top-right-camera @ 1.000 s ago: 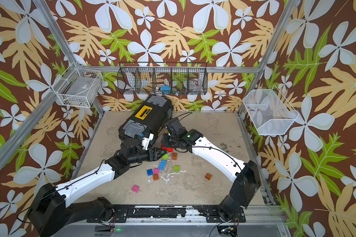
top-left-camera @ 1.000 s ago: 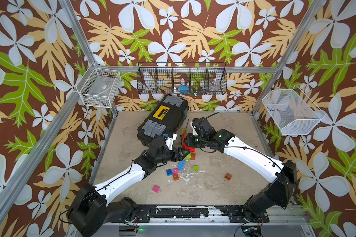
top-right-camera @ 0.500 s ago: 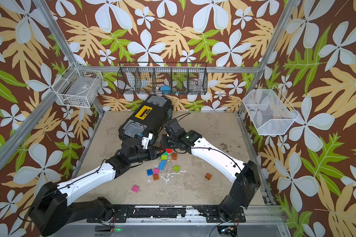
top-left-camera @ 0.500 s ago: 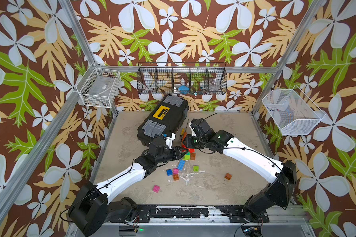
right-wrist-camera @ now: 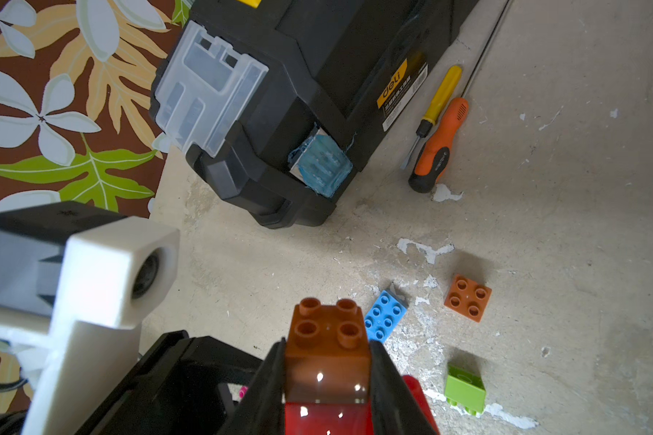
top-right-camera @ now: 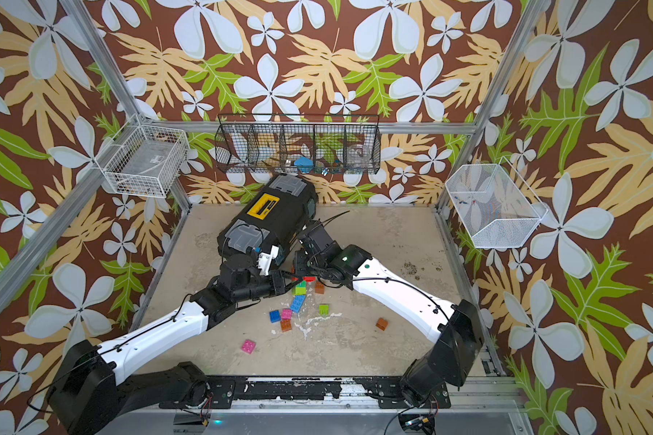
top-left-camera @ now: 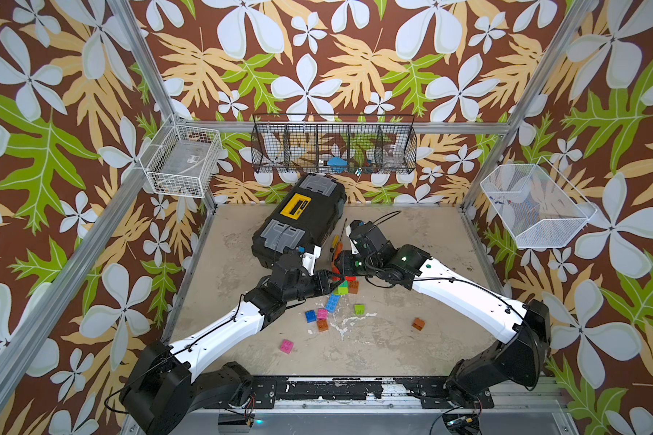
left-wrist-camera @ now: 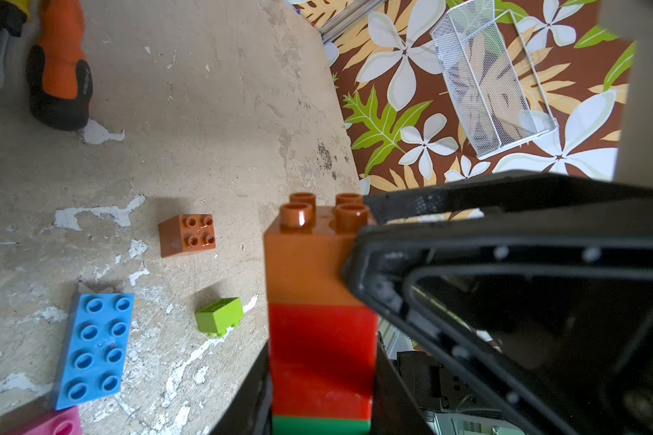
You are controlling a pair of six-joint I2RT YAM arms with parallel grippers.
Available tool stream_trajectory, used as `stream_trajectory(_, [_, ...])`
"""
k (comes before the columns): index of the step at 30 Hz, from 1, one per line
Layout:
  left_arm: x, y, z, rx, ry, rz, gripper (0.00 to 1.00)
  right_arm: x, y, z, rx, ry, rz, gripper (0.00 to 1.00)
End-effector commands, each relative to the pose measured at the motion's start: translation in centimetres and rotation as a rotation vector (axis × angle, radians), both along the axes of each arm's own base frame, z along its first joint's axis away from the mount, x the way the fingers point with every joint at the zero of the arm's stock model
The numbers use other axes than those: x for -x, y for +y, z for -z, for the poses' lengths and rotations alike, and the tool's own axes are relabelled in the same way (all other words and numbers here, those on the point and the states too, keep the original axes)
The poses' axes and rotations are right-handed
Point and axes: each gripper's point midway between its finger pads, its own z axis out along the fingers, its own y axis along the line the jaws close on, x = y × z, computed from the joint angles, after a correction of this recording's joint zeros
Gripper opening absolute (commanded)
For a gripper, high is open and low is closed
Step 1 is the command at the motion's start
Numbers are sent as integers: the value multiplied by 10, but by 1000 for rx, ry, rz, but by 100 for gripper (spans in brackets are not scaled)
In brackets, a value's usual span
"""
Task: Assemble the letter h with lego
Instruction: Assemble the lego brick with the lego brick.
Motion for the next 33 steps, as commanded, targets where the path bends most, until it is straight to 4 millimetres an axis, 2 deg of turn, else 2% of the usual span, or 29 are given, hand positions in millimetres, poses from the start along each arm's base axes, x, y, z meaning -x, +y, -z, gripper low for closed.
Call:
stream_trajectory(1, [-7,-1,-20,7,-136,3,23,6,-6,-5,29,-3,-20,51])
stream_trajectory(5, [-5,2,-22,-22,-225,17,23,3,-8,-35,23,-85,-52,73])
stream_trajectory(10, [9,9,-36,-49,-467,70,22,-1,-28,-73,-20,-177,-55,80])
stream_trajectory(13, [16,8,-44,-88,-632,124,22,-4,-49,-85,-40,-200,-12,81])
stream_trajectory(17, [27,4,-53,-125,-883,204,22,0,-67,-80,-2,-191,-64,82])
stream_trajectory(22, [30,0,-46,-235,-1145,270,22,14,-78,-48,-43,-97,-226,82])
stream_trajectory(25, [31,-8,-41,-262,-1216,341,23,18,-82,-39,-129,-60,-253,75])
stream_trajectory(27, [31,-13,-35,-281,-1254,386,24,21,-85,-35,-112,-92,-276,75])
stream_trajectory(30, [24,-18,-25,-313,-1281,434,24,32,-84,-32,-72,-275,-422,76])
stream_trajectory(33, [23,-17,-25,-292,-1297,490,24,27,-97,-39,57,-636,-477,76])
